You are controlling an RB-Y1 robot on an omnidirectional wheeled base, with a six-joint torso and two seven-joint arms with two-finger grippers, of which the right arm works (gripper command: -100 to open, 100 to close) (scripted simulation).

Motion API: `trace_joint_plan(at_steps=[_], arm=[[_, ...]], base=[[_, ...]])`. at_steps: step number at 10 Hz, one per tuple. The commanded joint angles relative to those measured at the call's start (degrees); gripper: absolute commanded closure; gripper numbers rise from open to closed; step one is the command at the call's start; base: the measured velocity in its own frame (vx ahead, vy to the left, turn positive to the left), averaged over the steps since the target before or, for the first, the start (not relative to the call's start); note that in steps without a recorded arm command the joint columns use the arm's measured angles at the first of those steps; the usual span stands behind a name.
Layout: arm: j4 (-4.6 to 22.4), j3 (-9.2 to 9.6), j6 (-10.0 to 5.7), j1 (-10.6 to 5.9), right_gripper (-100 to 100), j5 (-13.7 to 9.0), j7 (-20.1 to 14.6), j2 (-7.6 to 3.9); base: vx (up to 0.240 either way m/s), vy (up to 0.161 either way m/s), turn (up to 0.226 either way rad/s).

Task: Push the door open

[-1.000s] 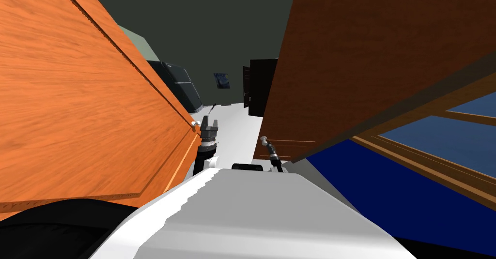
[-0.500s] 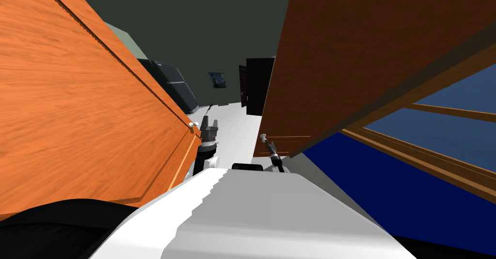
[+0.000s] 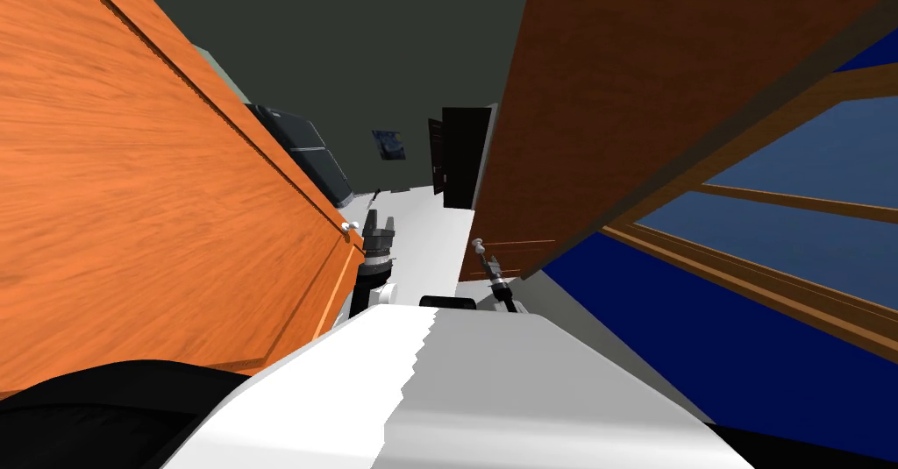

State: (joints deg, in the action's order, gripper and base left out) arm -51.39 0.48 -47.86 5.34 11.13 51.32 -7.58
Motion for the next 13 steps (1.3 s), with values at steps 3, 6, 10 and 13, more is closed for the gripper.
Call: trace_joint_plan(at_steps=[3, 6, 10, 13], arm=[[1.1, 0.8, -0.33, -0.67, -100, 0.5, 4.8, -1.4], [2.4, 1.82, -0.74, -1.51, -100, 1.1, 10.1, -3.16], [3.5, 2.6, -1.05, -2.14, -100, 1.5, 15.0, -4.49], [3.7, 2.82, -1.13, -2.31, -100, 1.7, 16.2, -4.87]], base=[[-0.055, 0.048, -0.1], [-0.063, 0.065, -0.123], [-0.051, 0.047, -0.067], [-0.041, 0.034, -0.055]])
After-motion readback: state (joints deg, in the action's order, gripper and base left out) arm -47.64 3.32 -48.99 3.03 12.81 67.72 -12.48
